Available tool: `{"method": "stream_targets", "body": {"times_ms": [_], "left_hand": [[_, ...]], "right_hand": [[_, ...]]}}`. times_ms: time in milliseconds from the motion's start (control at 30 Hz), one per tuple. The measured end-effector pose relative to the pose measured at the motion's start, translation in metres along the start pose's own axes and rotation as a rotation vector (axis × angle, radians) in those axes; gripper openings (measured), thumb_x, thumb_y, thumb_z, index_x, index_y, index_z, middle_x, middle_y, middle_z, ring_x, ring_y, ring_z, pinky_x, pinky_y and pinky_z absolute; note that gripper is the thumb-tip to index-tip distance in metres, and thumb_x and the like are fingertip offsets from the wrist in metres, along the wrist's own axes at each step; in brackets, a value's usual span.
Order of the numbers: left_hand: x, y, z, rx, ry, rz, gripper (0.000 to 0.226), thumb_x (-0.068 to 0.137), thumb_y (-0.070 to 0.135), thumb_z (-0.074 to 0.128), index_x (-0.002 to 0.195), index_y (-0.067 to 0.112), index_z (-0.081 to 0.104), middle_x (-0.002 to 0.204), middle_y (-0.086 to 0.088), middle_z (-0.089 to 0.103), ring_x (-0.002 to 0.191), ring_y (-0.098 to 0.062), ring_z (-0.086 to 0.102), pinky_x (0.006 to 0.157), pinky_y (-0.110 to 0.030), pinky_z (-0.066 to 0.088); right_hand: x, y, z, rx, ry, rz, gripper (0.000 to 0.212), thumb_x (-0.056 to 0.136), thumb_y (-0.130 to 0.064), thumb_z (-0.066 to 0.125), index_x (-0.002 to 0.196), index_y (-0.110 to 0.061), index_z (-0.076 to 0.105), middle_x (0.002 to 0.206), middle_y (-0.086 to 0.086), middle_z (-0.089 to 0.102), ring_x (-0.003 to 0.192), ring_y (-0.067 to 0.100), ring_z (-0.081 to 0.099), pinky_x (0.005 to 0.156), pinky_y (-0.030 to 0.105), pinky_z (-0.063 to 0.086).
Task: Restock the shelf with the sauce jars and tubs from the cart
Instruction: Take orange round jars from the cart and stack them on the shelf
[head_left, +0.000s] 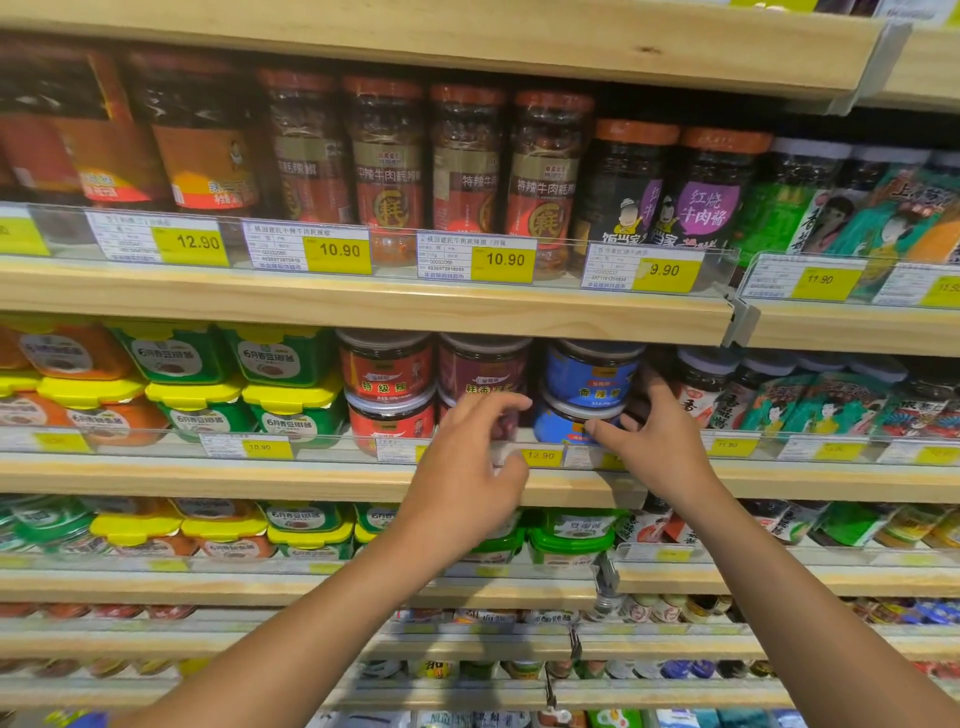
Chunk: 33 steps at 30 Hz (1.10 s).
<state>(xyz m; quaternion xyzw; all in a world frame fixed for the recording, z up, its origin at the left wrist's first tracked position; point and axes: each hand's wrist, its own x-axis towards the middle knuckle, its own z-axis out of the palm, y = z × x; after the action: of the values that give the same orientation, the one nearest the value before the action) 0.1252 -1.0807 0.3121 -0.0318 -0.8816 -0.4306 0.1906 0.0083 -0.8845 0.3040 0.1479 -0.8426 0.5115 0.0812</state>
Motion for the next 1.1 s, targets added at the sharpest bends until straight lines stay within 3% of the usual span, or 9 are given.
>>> {"method": "stream_targets", "body": {"times_ms": [133,300,400,500,633,700,833,967,1100], "left_hand": [[-0.008,-0.028,-0.038,0.388,0.283,0.164,0.046,0.088,0.015,0.065,0.132,0.023,0.054,0.133,0.005,0.045,0.121,-0.015,0.051,0.087,-0.03,0.051],[0.001,-0.049,-0.05,0.793,0.234,0.201,0.072,0.083,0.025,0.074,0.148,0.022,0.042,0.141,-0.007,0.043,0.113,-0.029,0.049,0.085,-0.043,0.052],[0.007,-0.052,-0.049,0.936,0.247,0.251,0.072,0.081,0.032,0.076,0.146,0.025,0.046,0.137,-0.009,0.048,0.115,-0.034,0.046,0.085,-0.046,0.045],[0.011,-0.049,-0.045,1.012,0.271,0.273,0.062,0.088,0.037,0.066,0.146,0.026,0.046,0.138,-0.01,0.051,0.122,-0.042,0.043,0.098,-0.052,0.038],[0.013,-0.046,-0.04,1.051,0.229,0.232,0.063,0.093,0.044,0.058,0.149,0.024,0.038,0.134,-0.007,0.051,0.12,-0.038,0.046,0.107,-0.055,0.034],[0.012,-0.044,-0.04,1.057,0.226,0.219,0.065,0.093,0.045,0.056,0.152,0.026,0.034,0.135,-0.004,0.051,0.123,-0.036,0.046,0.109,-0.059,0.031],[0.011,-0.042,-0.043,1.07,0.208,0.223,0.073,0.091,0.043,0.057,0.156,0.029,0.027,0.138,-0.001,0.05,0.126,-0.035,0.045,0.109,-0.062,0.028],[0.01,-0.04,-0.045,1.072,0.187,0.223,0.078,0.087,0.045,0.061,0.156,0.028,0.027,0.138,-0.002,0.049,0.126,-0.035,0.044,0.11,-0.063,0.028],[0.006,-0.039,-0.047,1.04,0.147,0.261,0.082,0.086,0.044,0.061,0.157,0.027,0.027,0.147,-0.005,0.046,0.136,-0.036,0.039,0.114,-0.064,0.023]], "right_hand": [[0.004,-0.001,0.008,0.008,-0.032,0.011,0.077,0.074,-0.02,0.085,0.138,-0.018,0.044,0.134,-0.003,0.056,0.12,0.014,0.055,0.103,0.038,0.049],[0.007,0.0,0.016,-0.104,0.001,-0.014,0.074,0.067,-0.044,0.084,0.129,-0.023,0.05,0.125,0.001,0.059,0.112,0.018,0.06,0.092,0.044,0.056],[0.009,0.0,0.019,-0.165,0.037,-0.01,0.075,0.059,-0.066,0.073,0.12,-0.027,0.053,0.116,0.001,0.063,0.104,0.018,0.063,0.083,0.046,0.058],[0.01,-0.002,0.022,-0.221,0.054,-0.021,0.067,0.064,-0.065,0.072,0.116,-0.026,0.054,0.111,0.002,0.064,0.099,0.02,0.063,0.079,0.046,0.057],[0.01,-0.002,0.024,-0.217,0.061,-0.014,0.059,0.076,-0.048,0.078,0.119,-0.018,0.052,0.113,0.005,0.063,0.102,0.024,0.061,0.082,0.042,0.055],[0.008,-0.004,0.026,-0.224,0.047,0.006,0.056,0.08,-0.049,0.075,0.119,-0.019,0.049,0.114,0.004,0.063,0.104,0.026,0.06,0.081,0.041,0.053],[0.004,-0.006,0.028,-0.239,0.065,0.017,0.044,0.083,-0.05,0.072,0.106,-0.028,0.043,0.1,-0.002,0.062,0.092,0.022,0.058,0.063,0.029,0.043],[0.002,-0.006,0.031,-0.259,0.104,0.064,0.051,0.079,-0.061,0.069,0.104,-0.023,0.047,0.103,0.001,0.062,0.099,0.025,0.058,0.072,0.037,0.051],[-0.002,-0.013,0.033,-0.242,0.107,0.058,0.048,0.081,-0.051,0.073,0.109,-0.019,0.05,0.107,0.002,0.062,0.1,0.024,0.06,0.073,0.033,0.049]]}}
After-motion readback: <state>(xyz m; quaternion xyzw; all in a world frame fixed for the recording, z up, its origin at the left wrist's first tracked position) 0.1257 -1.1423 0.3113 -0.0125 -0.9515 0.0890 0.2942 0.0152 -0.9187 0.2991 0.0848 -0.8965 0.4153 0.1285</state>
